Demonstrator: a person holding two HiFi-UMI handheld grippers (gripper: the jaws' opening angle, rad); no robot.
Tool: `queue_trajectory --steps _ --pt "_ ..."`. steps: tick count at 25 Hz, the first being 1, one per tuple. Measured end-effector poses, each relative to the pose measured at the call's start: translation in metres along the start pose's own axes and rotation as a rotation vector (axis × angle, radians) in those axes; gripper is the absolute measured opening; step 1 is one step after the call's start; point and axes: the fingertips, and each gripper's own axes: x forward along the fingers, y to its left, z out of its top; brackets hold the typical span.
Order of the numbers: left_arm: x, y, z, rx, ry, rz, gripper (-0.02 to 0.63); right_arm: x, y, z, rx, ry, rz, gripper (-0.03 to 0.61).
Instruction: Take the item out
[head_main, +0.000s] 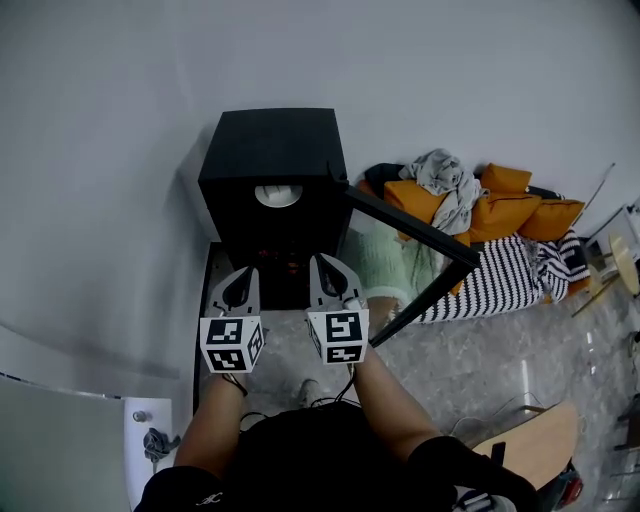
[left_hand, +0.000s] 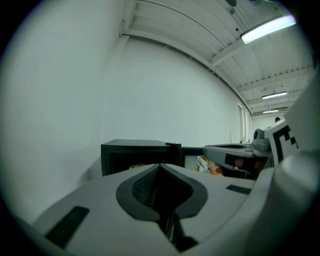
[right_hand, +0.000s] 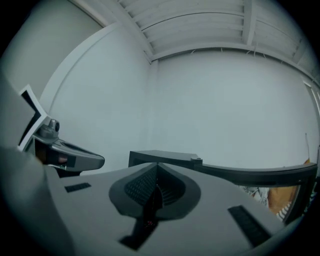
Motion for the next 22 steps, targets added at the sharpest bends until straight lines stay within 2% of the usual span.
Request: queue_trajectory --steps 12,17,22 --pt "0.046 0.004 -0.004 0.018 0.049 0.045 0.008 0.046 -0.023 -0.019 -0.03 0.024 0.068 0.006" --pt "0.058 0.01 -0.007 0.026 0.06 0.035 0.008 0.063 -0.021 -0.027 -0.046 0.041 0.074 0.006" --pt "0.079 0.03 -0.012 -0.012 0.064 0.01 0.008 0.092 -0.012 -0.033 -0.096 0.059 0.076 0.006"
